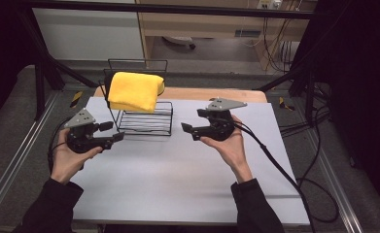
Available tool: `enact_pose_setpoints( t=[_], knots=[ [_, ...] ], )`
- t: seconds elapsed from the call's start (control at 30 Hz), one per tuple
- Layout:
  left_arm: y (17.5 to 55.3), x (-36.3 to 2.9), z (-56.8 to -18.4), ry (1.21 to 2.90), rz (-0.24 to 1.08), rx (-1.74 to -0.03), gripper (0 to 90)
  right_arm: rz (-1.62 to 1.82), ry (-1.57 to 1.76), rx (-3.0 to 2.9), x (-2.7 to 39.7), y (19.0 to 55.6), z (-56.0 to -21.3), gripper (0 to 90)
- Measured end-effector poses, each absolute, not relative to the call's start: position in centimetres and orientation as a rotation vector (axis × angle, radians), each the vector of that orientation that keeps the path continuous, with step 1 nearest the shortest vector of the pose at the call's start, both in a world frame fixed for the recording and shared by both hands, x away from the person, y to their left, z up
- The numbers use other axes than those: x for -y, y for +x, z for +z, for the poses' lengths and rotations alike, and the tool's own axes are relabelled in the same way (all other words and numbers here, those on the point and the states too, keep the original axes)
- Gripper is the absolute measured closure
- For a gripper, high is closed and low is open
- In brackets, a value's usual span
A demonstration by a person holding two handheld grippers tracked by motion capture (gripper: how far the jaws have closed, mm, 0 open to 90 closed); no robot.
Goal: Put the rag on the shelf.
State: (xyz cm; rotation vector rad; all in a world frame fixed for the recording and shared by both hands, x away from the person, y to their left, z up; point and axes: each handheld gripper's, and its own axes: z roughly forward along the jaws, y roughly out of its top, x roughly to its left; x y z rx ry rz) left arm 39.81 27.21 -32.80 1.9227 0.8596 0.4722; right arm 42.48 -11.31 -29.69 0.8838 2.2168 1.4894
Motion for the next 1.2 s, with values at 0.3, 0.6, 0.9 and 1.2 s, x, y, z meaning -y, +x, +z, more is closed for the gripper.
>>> enact_pose_setpoints(
  t=[0.3,0.6,0.9,1.2],
  knots=[
    [38.7,-25.5,-36.1,1.968,0.467,-0.850,16.2,1.436,0.968,-2.253,15.2,41.6,-33.6,6.9],
    [37.8,-24.7,-39.3,2.005,0.448,-0.855,9.6,1.405,1.048,-2.271,18.7,40.2,-38.1,2.6],
    [37.1,-25.6,-41.5,2.002,0.405,-0.863,10.3,1.390,1.134,-2.287,22.5,38.2,-41.6,0.8],
    [36.2,-26.6,-42.9,2.013,0.389,-0.859,10.2,1.330,1.135,-2.306,25.2,36.6,-43.3,0.6]
  ],
)
